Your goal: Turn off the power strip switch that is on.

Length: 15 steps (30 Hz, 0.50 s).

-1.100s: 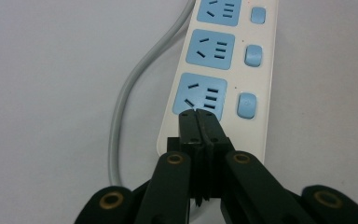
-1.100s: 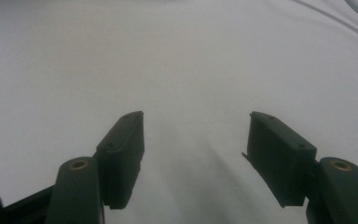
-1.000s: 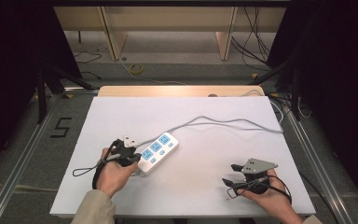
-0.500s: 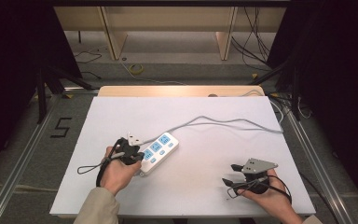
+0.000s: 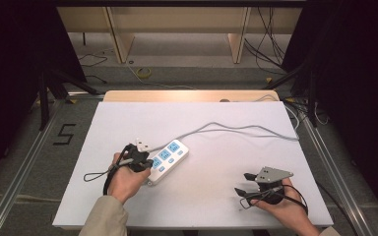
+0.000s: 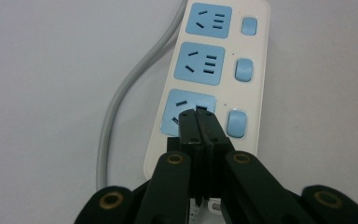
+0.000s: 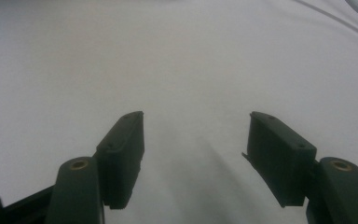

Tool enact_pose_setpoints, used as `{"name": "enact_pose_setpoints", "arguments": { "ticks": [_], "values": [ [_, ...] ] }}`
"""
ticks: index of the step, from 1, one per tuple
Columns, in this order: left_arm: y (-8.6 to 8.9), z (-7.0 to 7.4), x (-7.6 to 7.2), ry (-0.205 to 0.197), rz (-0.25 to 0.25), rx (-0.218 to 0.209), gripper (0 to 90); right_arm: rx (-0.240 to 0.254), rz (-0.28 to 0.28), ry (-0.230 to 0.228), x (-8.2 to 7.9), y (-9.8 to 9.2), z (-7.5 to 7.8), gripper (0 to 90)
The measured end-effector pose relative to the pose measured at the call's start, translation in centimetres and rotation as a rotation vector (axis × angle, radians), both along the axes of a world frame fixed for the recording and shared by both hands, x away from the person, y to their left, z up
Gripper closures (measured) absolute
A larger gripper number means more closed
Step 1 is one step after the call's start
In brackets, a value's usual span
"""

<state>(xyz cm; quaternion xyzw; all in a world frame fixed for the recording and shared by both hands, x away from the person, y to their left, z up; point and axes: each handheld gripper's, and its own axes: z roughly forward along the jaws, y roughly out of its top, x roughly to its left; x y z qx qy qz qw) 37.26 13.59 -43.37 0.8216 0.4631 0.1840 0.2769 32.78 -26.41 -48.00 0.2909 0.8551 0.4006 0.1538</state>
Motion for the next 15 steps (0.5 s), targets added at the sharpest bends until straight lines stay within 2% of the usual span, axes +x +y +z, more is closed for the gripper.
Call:
{"name": "enact_pose_setpoints", "arguments": {
  "ticks": [15],
  "values": [
    [-0.58, -0.04, 0.34, 0.005, -0.006, 0.000, 89.5, -0.001, 0.000, -0.002, -0.01, 0.00, 0.00, 37.3]
  ]
}}
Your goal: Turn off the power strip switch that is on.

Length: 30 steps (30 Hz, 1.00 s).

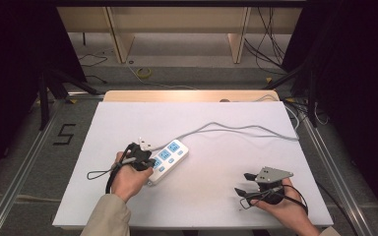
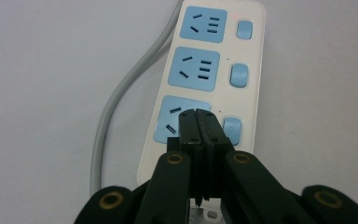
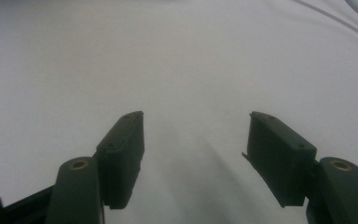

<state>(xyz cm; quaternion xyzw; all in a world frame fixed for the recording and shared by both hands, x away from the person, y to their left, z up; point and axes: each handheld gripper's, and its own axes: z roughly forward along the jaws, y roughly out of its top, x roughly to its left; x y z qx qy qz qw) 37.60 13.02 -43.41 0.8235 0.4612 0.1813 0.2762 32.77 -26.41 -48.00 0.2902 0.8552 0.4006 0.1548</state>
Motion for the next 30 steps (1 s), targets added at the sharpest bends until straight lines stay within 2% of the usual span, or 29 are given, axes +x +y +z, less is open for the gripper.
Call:
{"name": "enact_pose_setpoints", "arguments": {
  "ticks": [30],
  "values": [
    [-1.00, 0.04, 0.65, 0.001, -0.024, 0.006, 89.4, -0.002, 0.001, -0.001, 0.00, -0.01, -0.01, 37.4]
  ]
}}
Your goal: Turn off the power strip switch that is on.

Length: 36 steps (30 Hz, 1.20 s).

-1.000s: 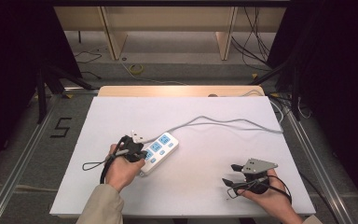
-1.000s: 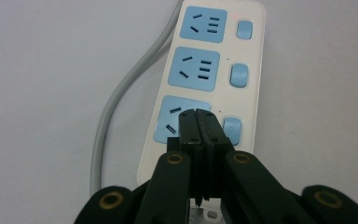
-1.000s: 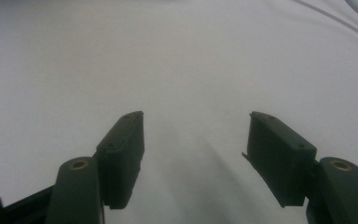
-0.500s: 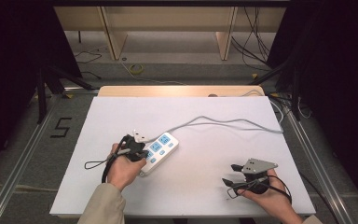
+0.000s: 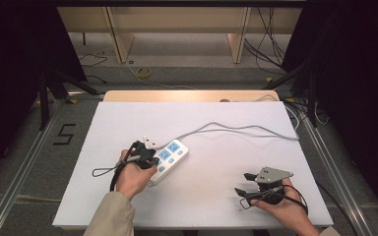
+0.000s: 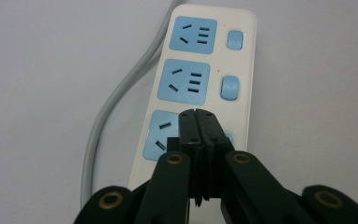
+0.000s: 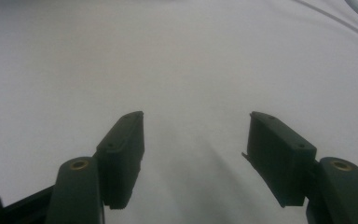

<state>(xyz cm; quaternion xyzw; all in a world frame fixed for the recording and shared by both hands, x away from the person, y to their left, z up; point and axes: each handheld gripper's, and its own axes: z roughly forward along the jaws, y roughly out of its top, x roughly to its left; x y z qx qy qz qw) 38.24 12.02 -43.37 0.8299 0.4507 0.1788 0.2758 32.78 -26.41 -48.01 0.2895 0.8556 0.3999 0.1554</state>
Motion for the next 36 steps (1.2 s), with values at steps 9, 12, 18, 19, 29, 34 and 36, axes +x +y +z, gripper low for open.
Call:
{"name": "enact_pose_setpoints", "arguments": {
  "ticks": [9, 12, 18, 19, 29, 34, 36],
  "values": [
    [-0.3, 0.0, 0.1, 0.003, -0.003, 0.002, 89.4, -0.002, 0.000, 0.001, 0.0, 0.0, 0.0, 37.4],
    [-0.3, 0.1, 0.2, 0.001, -0.006, 0.003, 89.4, 0.000, 0.000, 0.000, 0.0, 0.0, 0.0, 37.4],
    [-0.5, 0.1, 0.2, 0.004, -0.008, -0.001, 89.4, -0.003, 0.001, -0.001, 0.0, 0.0, 0.0, 37.4],
    [-0.6, 0.1, 0.2, 0.004, -0.010, -0.001, 89.4, -0.003, 0.001, -0.001, 0.0, 0.0, 0.0, 37.4],
    [-1.0, 0.2, 0.5, -0.001, -0.019, 0.002, 89.4, 0.000, -0.001, -0.002, 0.0, 0.0, 0.0, 37.4],
    [-1.3, 0.3, 0.5, -0.005, -0.021, 0.003, 89.4, 0.002, -0.001, -0.003, 0.0, 0.0, 0.1, 37.4],
    [-1.4, 0.4, 0.6, -0.003, -0.024, 0.003, 89.4, 0.002, 0.000, -0.002, 0.0, 0.0, 0.0, 37.4]
  ]
}}
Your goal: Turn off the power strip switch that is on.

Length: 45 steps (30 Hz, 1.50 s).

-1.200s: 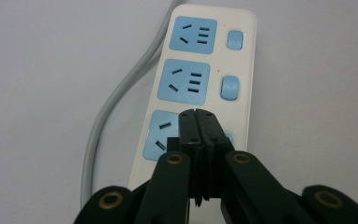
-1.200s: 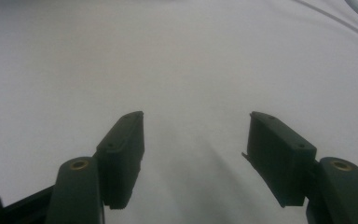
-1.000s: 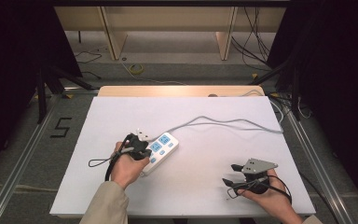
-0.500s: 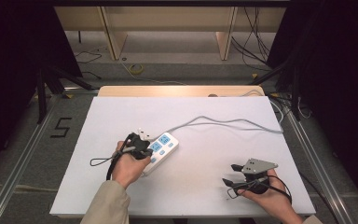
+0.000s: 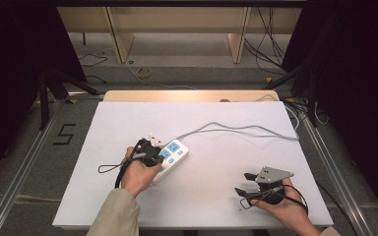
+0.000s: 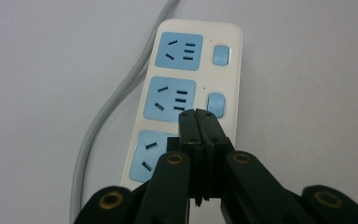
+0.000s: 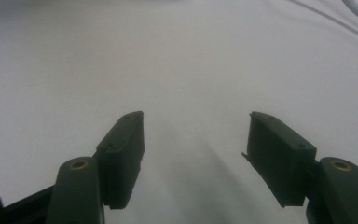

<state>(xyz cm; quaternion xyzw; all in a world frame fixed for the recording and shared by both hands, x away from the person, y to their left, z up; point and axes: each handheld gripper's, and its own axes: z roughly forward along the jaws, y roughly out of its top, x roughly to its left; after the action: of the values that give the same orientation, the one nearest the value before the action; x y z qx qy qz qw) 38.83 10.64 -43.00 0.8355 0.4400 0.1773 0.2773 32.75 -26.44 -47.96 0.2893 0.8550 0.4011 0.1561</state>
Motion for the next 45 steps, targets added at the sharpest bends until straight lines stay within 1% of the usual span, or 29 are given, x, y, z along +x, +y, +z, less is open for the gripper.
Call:
{"name": "enact_pose_setpoints", "arguments": {
  "ticks": [6, 13, 45],
  "values": [
    [-0.3, 0.0, 0.1, 0.000, -0.008, 0.007, 89.5, 0.002, -0.002, -0.001, 0.0, 0.0, 0.0, 37.4],
    [-0.6, 0.1, 0.3, -0.005, -0.003, -0.001, 89.4, 0.004, -0.001, 0.000, 0.0, 0.0, 0.0, 37.4],
    [-1.7, 0.2, 1.2, 0.009, -0.024, 0.013, 89.4, 0.006, 0.000, 0.000, 0.0, -0.1, 0.0, 37.2]
  ]
}}
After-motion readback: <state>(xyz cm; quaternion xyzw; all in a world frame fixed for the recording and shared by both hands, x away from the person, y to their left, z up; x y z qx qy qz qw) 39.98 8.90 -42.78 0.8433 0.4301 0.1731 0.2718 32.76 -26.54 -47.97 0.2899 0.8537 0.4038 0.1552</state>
